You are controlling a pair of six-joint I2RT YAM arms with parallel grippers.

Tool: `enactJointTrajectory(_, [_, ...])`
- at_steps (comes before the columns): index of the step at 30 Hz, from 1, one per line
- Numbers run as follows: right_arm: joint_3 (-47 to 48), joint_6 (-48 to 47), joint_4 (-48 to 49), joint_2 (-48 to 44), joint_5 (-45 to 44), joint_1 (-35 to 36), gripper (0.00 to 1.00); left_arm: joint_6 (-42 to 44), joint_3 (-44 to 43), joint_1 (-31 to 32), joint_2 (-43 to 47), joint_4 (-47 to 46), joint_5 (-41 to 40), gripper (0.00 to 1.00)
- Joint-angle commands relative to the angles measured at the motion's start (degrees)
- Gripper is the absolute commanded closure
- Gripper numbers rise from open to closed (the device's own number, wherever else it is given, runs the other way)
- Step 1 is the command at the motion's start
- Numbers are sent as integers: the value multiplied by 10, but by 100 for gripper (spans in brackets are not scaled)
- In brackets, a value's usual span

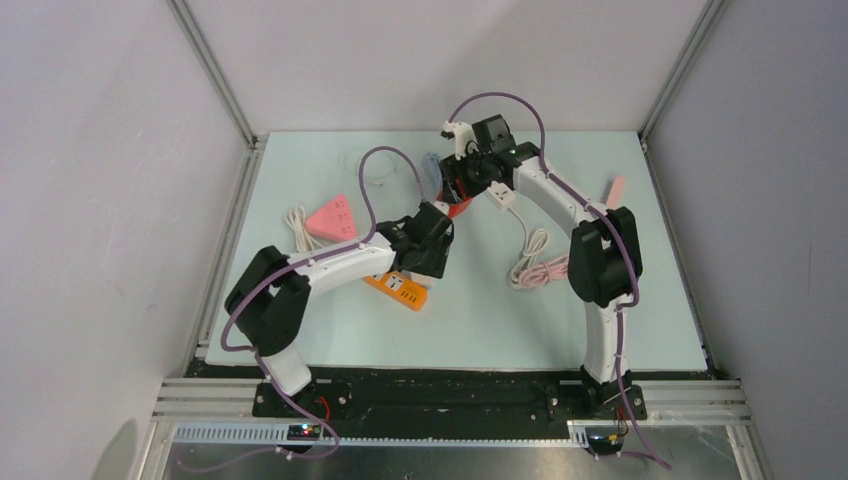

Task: Insert the plug
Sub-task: Adjust the socket at the center of the board.

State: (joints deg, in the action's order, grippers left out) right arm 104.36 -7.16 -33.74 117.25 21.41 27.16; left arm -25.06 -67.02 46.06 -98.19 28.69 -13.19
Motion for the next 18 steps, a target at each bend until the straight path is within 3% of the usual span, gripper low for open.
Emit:
enactJointTrajectory(1, [5, 9, 27, -32, 3, 3, 91, 62, 26, 4, 18, 33, -17, 75])
enactJointTrajectory(5, [-2, -6, 22, -34, 2, 10, 92, 122, 36, 5, 25, 33, -13, 90])
enactJointTrajectory(9, [-9, -46, 1, -39, -5, 27, 92, 188, 43, -4, 36, 39, 10, 97])
enactJointTrajectory(15, [-9, -77, -24, -34, -11, 41, 92, 271, 27, -48, 53, 78, 38, 97])
enactJointTrajectory(18, [-8, -89, -32, -33, -1, 50, 92, 287, 29, -60, 65, 86, 43, 87])
